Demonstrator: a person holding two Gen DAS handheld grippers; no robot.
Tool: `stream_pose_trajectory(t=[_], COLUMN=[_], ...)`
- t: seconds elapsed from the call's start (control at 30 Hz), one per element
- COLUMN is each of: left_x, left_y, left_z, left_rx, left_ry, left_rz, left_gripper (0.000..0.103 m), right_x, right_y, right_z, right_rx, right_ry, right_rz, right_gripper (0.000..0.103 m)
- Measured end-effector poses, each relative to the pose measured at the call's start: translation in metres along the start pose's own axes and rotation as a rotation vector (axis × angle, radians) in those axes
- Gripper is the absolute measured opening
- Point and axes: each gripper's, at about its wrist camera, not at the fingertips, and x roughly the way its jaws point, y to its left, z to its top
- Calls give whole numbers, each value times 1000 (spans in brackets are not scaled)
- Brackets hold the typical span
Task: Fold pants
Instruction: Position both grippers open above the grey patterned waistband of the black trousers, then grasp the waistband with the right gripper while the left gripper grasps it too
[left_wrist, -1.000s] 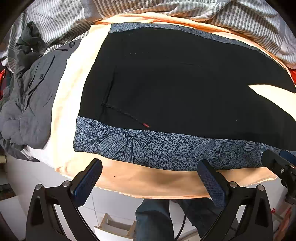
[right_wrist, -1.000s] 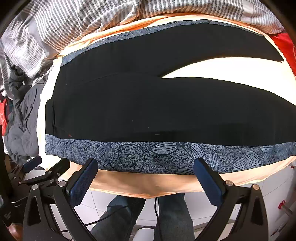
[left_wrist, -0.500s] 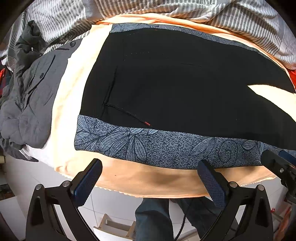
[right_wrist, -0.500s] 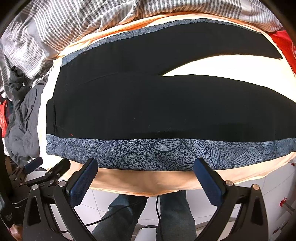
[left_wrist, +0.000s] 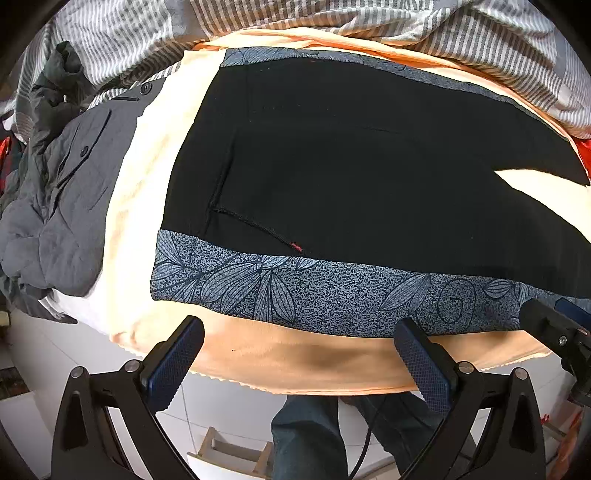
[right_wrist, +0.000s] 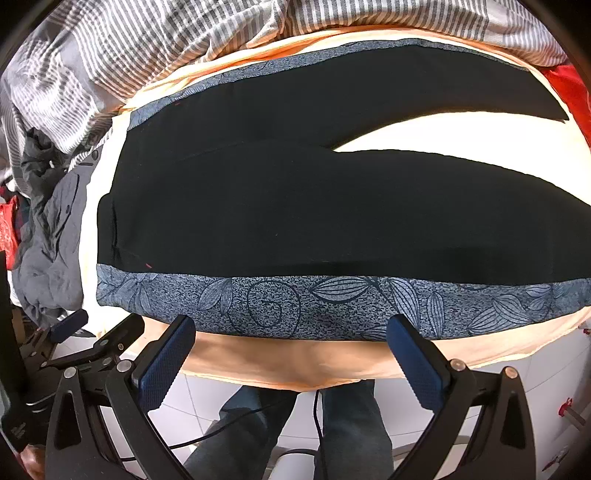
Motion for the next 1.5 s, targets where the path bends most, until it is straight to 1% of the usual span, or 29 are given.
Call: stream_pose_trajectory(t=[0.5,0.6,0.67,0.73,0.8,0.9,0.93,1.0,1.03,1.1,1.13,1.17,1.23,1.3,1.43,1.5], left_x=[5,3,0,-2,0,10,15,25,30,41,47,51,58,64,72,75], left_y=[3,3,5,8,13,23,27,39,43,52,55,57,59,60,57,57], left_z=[-3,-5,-8,-10,-14,-16,-17,-19,-20,-21,-22,-22,-23,-24,-23,-21], left_rx=[-11,-16,-25,-44,-81,-134,-153,-197,-214,-237,-241,-241,-235,-220,-176,-176], left_ry=[7,-3,-19,-27,-33,-23,-17,0,5,10,16,21,29,46,67,77], left_rz=[-1,3,2,-5,-41,-95,-120,-183,-210,-265,-288,-303,-333,-360,-382,-398], left_gripper=[103,103,103,103,103,103,103,103,103,103,103,103,103,103,103,103], right_x=[2,2,3,4,7,16,24,39,51,70,82,90,106,113,117,117], right_y=[-2,-4,-5,-8,-12,-24,-31,-42,-50,-61,-68,-73,-83,-88,-92,-92], right_z=[-2,-4,-5,-7,-9,-15,-18,-25,-30,-39,-45,-50,-63,-69,-72,-68], right_rx=[2,3,4,5,15,72,112,197,261,357,416,454,534,564,629,654], right_ry=[4,3,9,22,40,56,65,77,85,92,93,91,82,71,-4,-46], right_rz=[6,19,48,95,137,261,335,449,511,592,626,640,661,679,769,825], right_gripper=[103,103,103,103,103,103,103,103,101,97,92,89,86,84,82,80])
